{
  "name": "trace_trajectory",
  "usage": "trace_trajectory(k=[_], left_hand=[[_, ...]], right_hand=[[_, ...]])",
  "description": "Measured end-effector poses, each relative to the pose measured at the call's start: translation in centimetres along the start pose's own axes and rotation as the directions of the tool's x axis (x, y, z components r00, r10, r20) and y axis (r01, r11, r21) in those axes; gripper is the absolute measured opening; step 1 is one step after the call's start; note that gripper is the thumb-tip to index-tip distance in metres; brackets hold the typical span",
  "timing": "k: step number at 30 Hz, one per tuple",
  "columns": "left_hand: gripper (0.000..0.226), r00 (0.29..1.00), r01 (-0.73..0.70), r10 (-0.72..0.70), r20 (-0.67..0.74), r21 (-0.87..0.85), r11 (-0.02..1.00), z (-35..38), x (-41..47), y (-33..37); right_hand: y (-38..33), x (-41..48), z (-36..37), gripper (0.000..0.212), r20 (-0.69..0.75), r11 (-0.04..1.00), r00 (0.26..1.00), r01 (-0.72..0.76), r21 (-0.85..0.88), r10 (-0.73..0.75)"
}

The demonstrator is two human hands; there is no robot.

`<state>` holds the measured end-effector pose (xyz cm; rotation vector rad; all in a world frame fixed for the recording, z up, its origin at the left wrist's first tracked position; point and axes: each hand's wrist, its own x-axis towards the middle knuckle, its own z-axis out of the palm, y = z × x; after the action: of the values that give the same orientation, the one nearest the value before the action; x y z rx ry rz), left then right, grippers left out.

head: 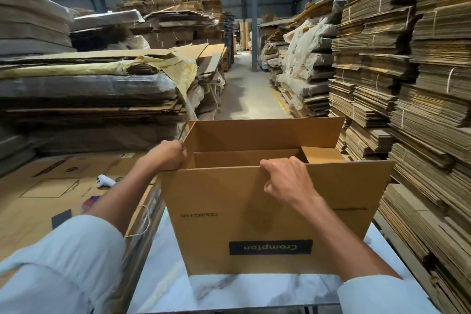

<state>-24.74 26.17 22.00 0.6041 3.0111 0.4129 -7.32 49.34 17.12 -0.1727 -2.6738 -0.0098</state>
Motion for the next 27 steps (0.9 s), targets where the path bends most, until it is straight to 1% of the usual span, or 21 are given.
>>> trace_trajectory(k=[2,3,5,6,8,9,11,12,13,14,15,17,18,19,20,21,23,25,27], left_hand=[[0.020,0.995,0.079,-0.089,-0.042,-0.200,0.977,0.3,-0.7,-1.9],[0.021,0.992,0.096,-0.116,-0.054,-0.281,0.955,0.7,-0.9,-2.5],[0.027,0.985,0.109,-0.152,-0.080,-0.393,0.913,1.6,-0.9,-3.1],[0.029,0.982,0.106,-0.159,-0.098,-0.408,0.907,1.9,-0.9,-3.1],[0.031,0.982,0.107,-0.157,-0.100,-0.388,0.915,2.1,-0.7,-2.9],[0.031,0.984,0.105,-0.150,-0.093,-0.372,0.922,2.2,-0.6,-2.7],[0.032,0.987,0.104,-0.138,-0.076,-0.340,0.934,2.3,-0.2,-2.9],[0.032,0.989,0.101,-0.131,-0.074,-0.321,0.942,2.3,-0.1,-3.0],[0.031,0.989,0.096,-0.125,-0.078,-0.304,0.948,2.4,0.0,-3.1],[0.031,0.990,0.091,-0.119,-0.080,-0.284,0.954,2.4,0.0,-3.1],[0.030,0.991,0.085,-0.110,-0.080,-0.272,0.959,2.4,0.1,-3.2],[0.029,0.993,0.074,-0.096,-0.073,-0.254,0.964,2.5,0.0,-3.3],[0.028,0.994,0.067,-0.087,-0.070,-0.247,0.967,2.5,-0.1,-3.5],[0.028,0.995,0.065,-0.082,-0.062,-0.242,0.968,2.5,-0.2,-3.7],[0.027,0.995,0.064,-0.080,-0.057,-0.239,0.969,2.6,-0.2,-3.9],[0.027,0.995,0.066,-0.083,-0.058,-0.246,0.967,2.6,-0.3,-4.0],[0.028,0.994,0.072,-0.091,-0.064,-0.260,0.963,2.7,-0.7,-4.2],[0.027,0.993,0.070,-0.092,-0.070,-0.266,0.961,2.7,-1.0,-4.1],[0.027,0.993,0.063,-0.088,-0.080,-0.270,0.961,2.6,-1.1,-4.1]], right_hand=[[0.1,0.3,0.0,0.020,0.015,1.000,1.000,-0.014,-0.013,0.014],[-0.1,0.4,-0.2,0.020,0.027,1.000,1.000,-0.008,-0.008,0.008],[-0.2,0.5,-0.9,0.013,0.081,1.000,0.997,0.007,-0.006,-0.006],[-0.3,0.6,-1.2,0.008,0.124,1.000,0.992,0.007,-0.004,-0.007],[-0.3,1.1,-2.3,0.030,0.251,0.999,0.968,-0.030,0.019,0.025],[-0.1,1.6,-2.9,0.041,0.328,0.995,0.944,-0.070,0.077,0.041],[1.0,3.3,-4.2,0.060,0.491,0.950,0.867,-0.222,0.219,0.089],[2.0,4.3,-4.5,0.066,0.550,0.930,0.824,-0.298,0.215,0.137],[3.1,5.2,-4.9,0.064,0.610,0.928,0.769,-0.344,0.146,0.189],[4.3,6.0,-5.2,0.054,0.665,0.932,0.708,-0.359,0.048,0.239],[5.6,6.6,-5.2,0.043,0.723,0.927,0.628,-0.374,-0.044,0.287],[7.7,6.8,-4.8,0.039,0.808,0.889,0.457,-0.424,-0.171,0.373],[8.3,6.5,-4.7,0.040,0.822,0.864,0.393,-0.456,-0.215,0.412],[8.7,6.2,-4.5,0.040,0.812,0.839,0.372,-0.488,-0.241,0.449],[9.1,5.8,-4.0,0.036,0.769,0.816,0.408,-0.524,-0.243,0.492],[9.5,5.4,-3.4,0.028,0.708,0.805,0.466,-0.541,-0.246,0.530],[10.0,4.9,-2.5,0.024,0.599,0.800,0.556,-0.534,-0.274,0.576],[10.0,4.9,-2.0,0.023,0.572,0.797,0.571,-0.529,-0.291,0.588],[10.4,5.1,-1.4,0.025,0.563,0.778,0.553,-0.546,-0.312,0.614]])
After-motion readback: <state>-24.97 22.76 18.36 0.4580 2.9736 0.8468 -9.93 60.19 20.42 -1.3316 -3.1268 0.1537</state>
